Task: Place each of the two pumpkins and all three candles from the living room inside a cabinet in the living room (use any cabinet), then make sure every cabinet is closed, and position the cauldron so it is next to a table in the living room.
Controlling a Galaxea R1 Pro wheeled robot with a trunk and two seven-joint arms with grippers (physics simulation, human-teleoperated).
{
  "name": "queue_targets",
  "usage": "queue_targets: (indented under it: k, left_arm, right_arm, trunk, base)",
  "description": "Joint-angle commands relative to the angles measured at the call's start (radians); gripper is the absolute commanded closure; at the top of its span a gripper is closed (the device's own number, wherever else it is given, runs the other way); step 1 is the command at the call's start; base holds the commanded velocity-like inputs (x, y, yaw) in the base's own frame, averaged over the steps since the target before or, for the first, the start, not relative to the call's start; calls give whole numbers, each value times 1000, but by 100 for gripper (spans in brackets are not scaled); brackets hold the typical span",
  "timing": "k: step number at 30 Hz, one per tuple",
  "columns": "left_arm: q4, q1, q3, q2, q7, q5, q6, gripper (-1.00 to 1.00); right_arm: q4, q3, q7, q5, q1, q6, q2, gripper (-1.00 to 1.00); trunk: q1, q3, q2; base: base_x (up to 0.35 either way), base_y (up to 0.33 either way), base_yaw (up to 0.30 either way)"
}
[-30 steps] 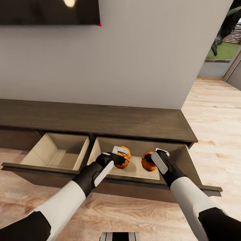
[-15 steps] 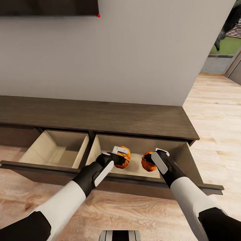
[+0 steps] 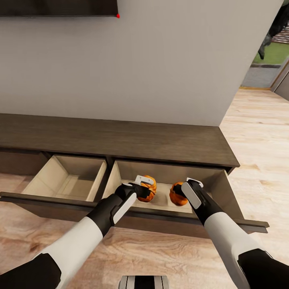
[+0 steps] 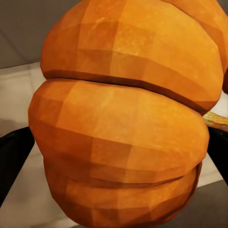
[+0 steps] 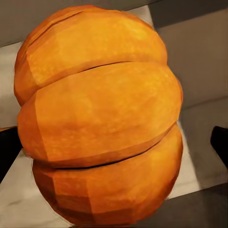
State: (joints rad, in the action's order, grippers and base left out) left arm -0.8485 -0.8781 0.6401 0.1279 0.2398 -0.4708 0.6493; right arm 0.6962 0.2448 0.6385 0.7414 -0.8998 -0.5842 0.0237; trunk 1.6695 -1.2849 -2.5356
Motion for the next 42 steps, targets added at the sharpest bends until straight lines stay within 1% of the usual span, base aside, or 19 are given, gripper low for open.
queue_targets:
  k: [1, 7, 8, 25, 35, 38, 42]
  left_arm:
    - [-1, -1, 3, -1, 12, -9, 3, 100]
    - [-1, -1, 3, -1, 12, -9, 3, 100]
    - [-1, -1, 3, -1, 12, -9, 3, -100]
    - [-5, -1, 3, -1, 11, -9, 3, -100]
    - [0, -1, 3, -1, 8, -10, 4, -100]
    - [3, -1, 3, -1, 5, -11, 6, -100]
    - [5, -2, 3, -1, 1, -14, 15, -100]
  right_arm:
    - [1, 4, 9, 9, -1, -2, -1, -100]
    - [1, 4, 9, 9, -1, -2, -2, -100]
    - [0, 4, 9, 9, -1, -2, -2, -100]
    - [1, 4, 9, 9, -2, -4, -2, -100]
    - [-2, 4, 9, 10, -4, -7, -2, -100]
    - [-29, 4, 10, 10, -17, -7, -2, -100]
    - [-108, 2, 10, 11, -58, -21, -1, -100]
  trunk:
    - [0, -1, 0]
    - [0, -1, 0]
    - [0, -1, 0]
    - [0, -1, 0]
    - [-5, 38, 2]
    - [-6, 49, 3]
    - [-8, 65, 4]
  base:
    - [0, 0, 0]
    - [0, 0, 0]
    - [0, 0, 0]
    - [0, 0, 0]
    - [0, 0, 0]
    - [0, 0, 0]
    - [0, 0, 0]
